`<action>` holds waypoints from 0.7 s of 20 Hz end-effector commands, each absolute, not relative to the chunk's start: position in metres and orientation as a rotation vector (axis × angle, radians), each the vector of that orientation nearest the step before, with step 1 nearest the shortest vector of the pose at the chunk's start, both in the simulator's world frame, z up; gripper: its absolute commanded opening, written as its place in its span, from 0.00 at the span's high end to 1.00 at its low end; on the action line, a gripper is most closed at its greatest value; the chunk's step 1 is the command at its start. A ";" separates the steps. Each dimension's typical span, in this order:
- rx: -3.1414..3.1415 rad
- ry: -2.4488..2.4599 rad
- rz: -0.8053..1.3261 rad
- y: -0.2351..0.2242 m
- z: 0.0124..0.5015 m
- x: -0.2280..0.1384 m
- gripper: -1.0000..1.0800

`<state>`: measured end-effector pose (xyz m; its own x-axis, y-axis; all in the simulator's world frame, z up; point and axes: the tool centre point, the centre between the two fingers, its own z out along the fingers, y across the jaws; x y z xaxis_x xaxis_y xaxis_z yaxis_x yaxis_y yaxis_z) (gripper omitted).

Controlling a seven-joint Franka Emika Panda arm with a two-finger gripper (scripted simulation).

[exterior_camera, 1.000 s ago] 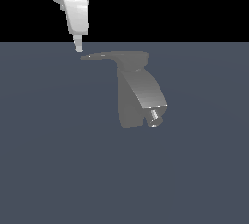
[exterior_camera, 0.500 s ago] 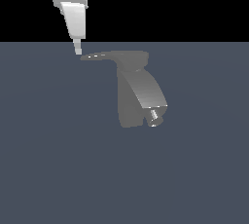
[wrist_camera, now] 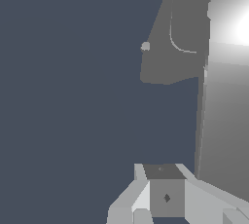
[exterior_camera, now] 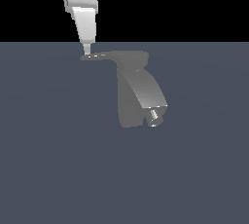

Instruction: Turn on the faucet by rotating a designated handle.

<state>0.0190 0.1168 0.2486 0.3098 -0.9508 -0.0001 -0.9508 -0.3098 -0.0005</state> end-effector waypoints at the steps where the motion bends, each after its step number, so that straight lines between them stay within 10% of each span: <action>1: -2.542 1.845 -0.001 0.117 0.249 0.019 1.00; 14: -2.542 1.845 -0.001 0.107 0.249 -0.018 1.00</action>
<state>-0.0129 0.1150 0.2486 0.3198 -0.9475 -0.0017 -0.9475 -0.3198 -0.0043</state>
